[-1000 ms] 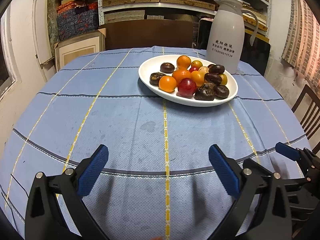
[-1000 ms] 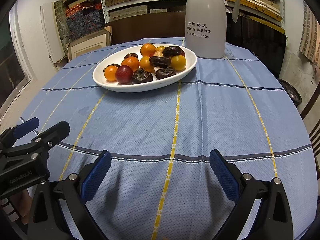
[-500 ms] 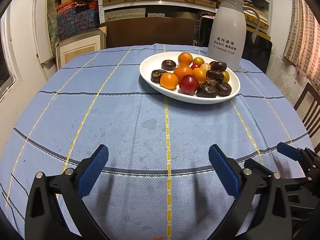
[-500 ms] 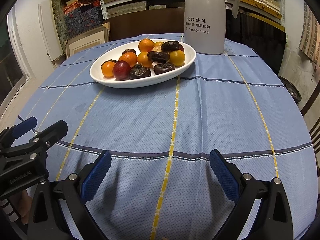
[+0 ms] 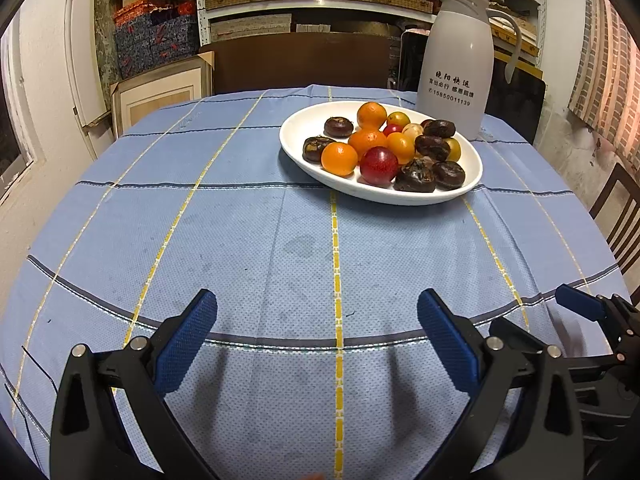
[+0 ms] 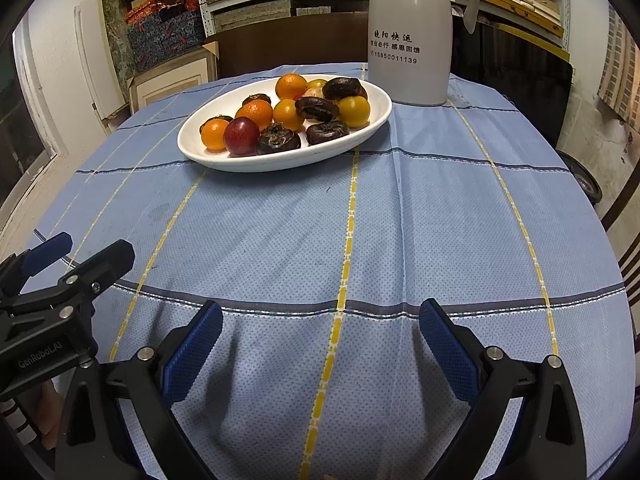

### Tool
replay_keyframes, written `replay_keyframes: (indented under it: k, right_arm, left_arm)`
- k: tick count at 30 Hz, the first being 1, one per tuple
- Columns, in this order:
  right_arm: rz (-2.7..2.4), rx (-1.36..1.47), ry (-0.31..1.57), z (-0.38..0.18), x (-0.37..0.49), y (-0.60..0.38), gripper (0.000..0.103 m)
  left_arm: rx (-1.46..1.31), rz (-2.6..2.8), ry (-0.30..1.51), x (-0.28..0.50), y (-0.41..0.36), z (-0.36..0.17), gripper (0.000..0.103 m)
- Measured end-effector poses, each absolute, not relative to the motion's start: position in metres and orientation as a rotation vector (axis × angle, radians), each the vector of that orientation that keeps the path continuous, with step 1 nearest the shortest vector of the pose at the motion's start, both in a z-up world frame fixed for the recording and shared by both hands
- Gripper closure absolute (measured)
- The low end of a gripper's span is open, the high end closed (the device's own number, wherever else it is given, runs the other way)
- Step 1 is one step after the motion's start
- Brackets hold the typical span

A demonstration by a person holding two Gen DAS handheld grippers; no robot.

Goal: Organize fruits

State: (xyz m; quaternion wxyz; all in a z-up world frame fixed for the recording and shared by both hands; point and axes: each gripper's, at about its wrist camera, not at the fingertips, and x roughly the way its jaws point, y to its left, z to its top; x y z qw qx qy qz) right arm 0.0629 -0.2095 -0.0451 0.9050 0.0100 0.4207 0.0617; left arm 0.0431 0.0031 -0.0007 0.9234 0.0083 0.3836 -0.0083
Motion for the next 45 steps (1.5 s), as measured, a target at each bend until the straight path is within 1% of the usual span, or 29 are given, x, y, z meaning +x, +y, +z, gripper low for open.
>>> replay_keyframes:
  k: [19,24,29,32,34,45]
  right_arm:
    - [0.13,0.014,0.874,-0.046,0.063,-0.209,0.004]
    - [0.134,0.014,0.867,-0.045,0.062,-0.208,0.004]
    - [0.137,0.003,0.866,-0.045,0.061,-0.205,0.004]
    - [0.133,0.007,0.862,-0.045,0.061,-0.207,0.004]
    - [0.135,0.02,0.859,-0.044,0.062,-0.209,0.004]
    - [0.139,0.042,0.851,-0.042,0.061,-0.212,0.004]
  left_arm:
    - [0.024,-0.022,0.788,0.043,0.001,-0.002,0.005]
    - [0.01,-0.114,0.798,0.045,-0.005,-0.002,0.004]
    - [0.055,-0.13,0.738,0.035,-0.013,0.004,0.004]
    - [0.105,-0.081,0.65,0.025,-0.017,0.012,0.004]
    - [0.1,-0.07,0.642,0.025,-0.016,0.014,0.004]
    - [0.001,-0.056,0.714,0.034,0.002,0.014,0.004]
